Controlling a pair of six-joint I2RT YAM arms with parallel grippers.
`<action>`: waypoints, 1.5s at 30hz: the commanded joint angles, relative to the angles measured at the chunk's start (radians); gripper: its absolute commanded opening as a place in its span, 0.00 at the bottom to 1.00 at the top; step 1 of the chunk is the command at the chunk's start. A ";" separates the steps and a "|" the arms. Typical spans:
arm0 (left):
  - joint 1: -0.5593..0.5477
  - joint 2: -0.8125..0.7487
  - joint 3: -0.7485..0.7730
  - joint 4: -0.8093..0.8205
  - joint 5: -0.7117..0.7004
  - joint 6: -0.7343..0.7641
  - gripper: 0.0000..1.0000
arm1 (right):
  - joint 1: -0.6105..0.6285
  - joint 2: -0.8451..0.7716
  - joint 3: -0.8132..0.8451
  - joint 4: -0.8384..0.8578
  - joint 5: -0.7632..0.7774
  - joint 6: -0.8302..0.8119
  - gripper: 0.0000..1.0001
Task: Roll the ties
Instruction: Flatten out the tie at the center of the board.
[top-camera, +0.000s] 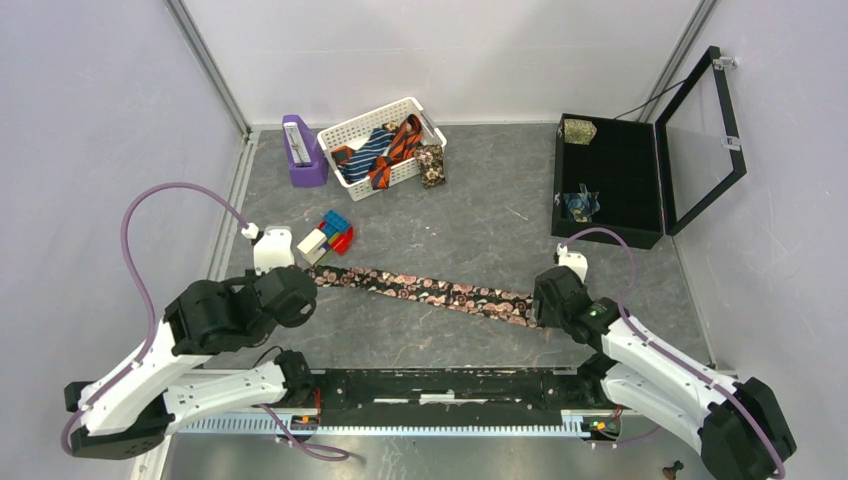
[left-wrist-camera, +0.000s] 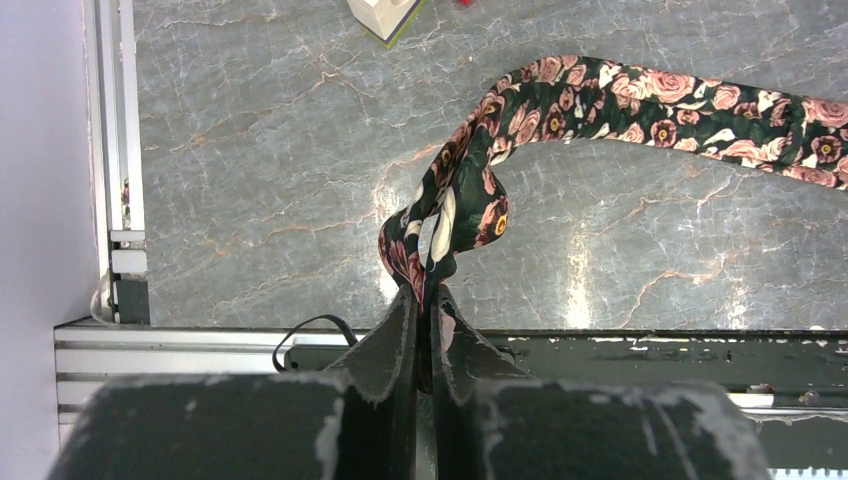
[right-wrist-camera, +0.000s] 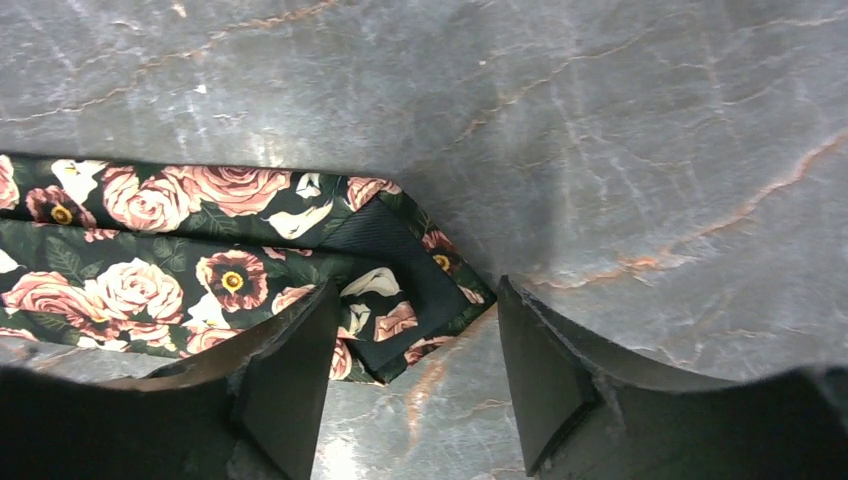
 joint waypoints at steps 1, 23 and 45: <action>0.005 -0.021 0.001 -0.067 -0.030 -0.036 0.10 | -0.002 0.026 -0.039 0.078 -0.096 -0.001 0.61; 0.004 -0.003 -0.014 0.006 0.091 -0.030 0.08 | -0.117 0.137 0.234 0.003 0.124 -0.221 0.00; 0.005 0.088 -0.374 0.561 0.308 -0.006 0.03 | -0.415 0.230 0.290 0.065 0.123 -0.391 0.04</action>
